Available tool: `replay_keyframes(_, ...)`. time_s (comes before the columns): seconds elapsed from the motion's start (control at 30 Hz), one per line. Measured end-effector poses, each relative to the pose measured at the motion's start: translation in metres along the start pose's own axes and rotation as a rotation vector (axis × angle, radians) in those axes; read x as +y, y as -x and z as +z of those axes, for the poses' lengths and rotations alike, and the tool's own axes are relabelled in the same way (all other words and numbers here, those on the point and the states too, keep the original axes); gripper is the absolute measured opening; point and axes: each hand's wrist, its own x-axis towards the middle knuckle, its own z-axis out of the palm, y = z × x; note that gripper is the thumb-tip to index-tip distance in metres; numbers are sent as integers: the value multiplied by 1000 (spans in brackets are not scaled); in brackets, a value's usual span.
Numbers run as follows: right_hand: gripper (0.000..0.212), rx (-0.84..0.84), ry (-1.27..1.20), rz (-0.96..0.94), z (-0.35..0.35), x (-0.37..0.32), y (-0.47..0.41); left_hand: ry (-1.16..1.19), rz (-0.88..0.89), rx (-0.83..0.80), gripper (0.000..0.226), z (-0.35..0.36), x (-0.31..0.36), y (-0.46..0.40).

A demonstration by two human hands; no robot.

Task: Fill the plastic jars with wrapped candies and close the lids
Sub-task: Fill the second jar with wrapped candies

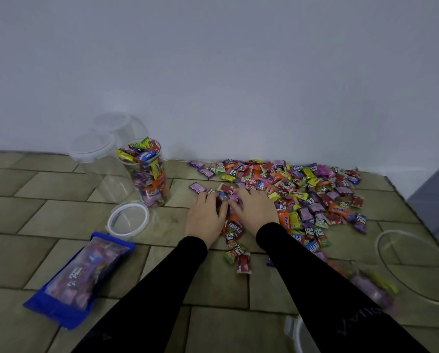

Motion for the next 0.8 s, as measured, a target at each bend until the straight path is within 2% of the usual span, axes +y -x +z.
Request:
replay_keyframes(0.13, 38, 21, -6, -16, -7, 1, 3, 34, 4, -38, 40, -2, 2, 1)
replay_keyframes(0.27, 34, 103, 20, -56, -16, -6, 8, 183, 20, -47, 39, -9, 6, 5)
replay_keyframes(0.6, 17, 278, -260, 86, -47, -12, 26, 371, 24, 92, 19, -30, 36, 20)
replay_keyframes(0.8, 17, 328, -368, 141, -66, -11, 36, 487, 19, 131, 15, -37, 55, 26)
